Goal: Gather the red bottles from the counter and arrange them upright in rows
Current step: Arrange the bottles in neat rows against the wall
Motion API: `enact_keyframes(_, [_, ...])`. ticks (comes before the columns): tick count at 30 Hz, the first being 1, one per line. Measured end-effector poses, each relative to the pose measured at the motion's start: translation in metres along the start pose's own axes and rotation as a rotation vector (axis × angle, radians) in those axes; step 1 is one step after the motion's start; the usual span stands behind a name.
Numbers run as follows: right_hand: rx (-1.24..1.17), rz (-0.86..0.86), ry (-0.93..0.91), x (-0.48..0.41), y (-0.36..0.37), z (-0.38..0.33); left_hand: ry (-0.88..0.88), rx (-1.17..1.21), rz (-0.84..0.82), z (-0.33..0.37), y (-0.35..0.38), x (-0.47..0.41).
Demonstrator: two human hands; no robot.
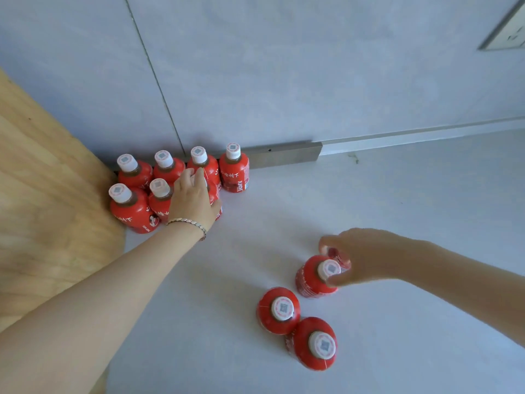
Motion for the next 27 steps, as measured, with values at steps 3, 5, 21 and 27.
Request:
enact_keyframes(3, [-0.060, 0.029, -0.051, -0.006, 0.022, -0.003, -0.097, 0.014, -0.055, 0.001, 0.000, -0.008])
enact_keyframes(5, [-0.097, 0.043, -0.028, -0.017, 0.027, -0.005, -0.139, 0.026, -0.058, 0.000, -0.003, -0.013])
enact_keyframes(21, [-0.773, 0.491, 0.158, -0.172, -0.069, -0.084, -0.165, 0.097, -0.014, -0.010, 0.002, -0.014])
enact_keyframes(27, [-0.933, 0.448, 0.213, -0.184, -0.056, -0.074, -0.149, 0.115, -0.017, -0.014, 0.004, -0.014])
Point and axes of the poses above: each hand's wrist, its own x-axis away from the middle knuckle, its own y-axis out of the palm, z = x × y, the point moved 2 cm from there along -x, towards the middle knuckle, and after that the axes turned 8 degrees about x, right-handed, at the moved point
